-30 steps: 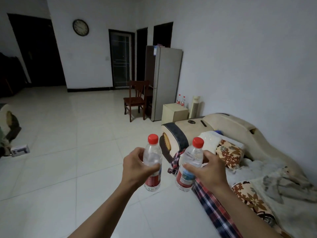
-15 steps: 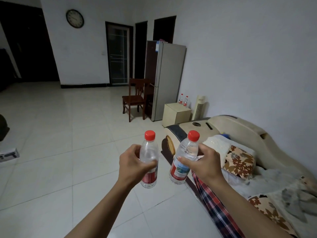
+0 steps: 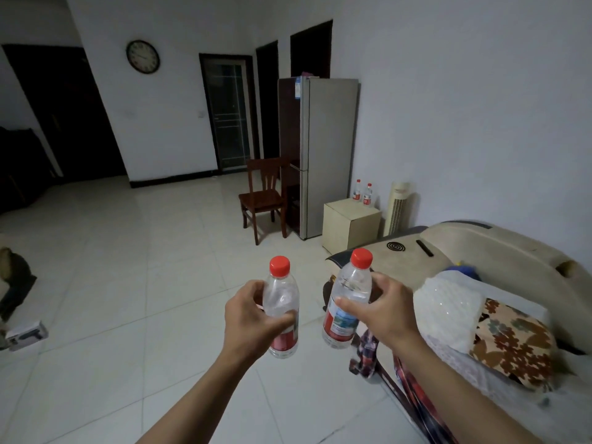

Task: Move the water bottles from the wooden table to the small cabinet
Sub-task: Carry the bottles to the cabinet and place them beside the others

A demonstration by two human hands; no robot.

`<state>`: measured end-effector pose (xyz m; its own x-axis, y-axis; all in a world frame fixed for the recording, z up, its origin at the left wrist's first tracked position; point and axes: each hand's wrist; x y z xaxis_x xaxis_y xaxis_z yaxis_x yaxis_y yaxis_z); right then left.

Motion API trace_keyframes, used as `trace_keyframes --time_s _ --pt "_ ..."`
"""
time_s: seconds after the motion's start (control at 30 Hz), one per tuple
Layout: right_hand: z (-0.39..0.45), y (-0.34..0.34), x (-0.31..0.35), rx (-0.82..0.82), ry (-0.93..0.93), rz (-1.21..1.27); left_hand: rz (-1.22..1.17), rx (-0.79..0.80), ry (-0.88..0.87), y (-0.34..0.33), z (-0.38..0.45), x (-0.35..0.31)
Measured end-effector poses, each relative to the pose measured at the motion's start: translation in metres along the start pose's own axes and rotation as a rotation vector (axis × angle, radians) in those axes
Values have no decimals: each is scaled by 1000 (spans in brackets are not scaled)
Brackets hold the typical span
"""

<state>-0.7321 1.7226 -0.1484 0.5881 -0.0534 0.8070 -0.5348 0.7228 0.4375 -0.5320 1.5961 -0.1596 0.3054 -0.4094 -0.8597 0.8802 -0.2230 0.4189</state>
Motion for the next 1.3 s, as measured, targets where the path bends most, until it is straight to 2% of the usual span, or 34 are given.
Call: trace_keyframes --time_s 0.3,0.8,1.0,1.3 --pt "115 -30 -33 -6 -3 -79 -8 26 15 -33 125 28" --pt "302 -170 -35 -53 -64 -187 -108 91 -64 -28 380 108" --pt "366 -224 -45 5 -99 -186 -107 84 -31 -23 455 144" --pt "480 -281 -89 -25 -99 -141 -48 92 -13 -61 579 183"
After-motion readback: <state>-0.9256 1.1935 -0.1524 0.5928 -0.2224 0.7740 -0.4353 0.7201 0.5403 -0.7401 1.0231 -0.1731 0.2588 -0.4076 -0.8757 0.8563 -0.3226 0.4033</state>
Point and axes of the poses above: each hand's wrist, its own z-axis towards the middle knuckle, its own y-axis out of the back of the hand, x = y × z, and after that the axes turned 3 degrees about y, right-handed
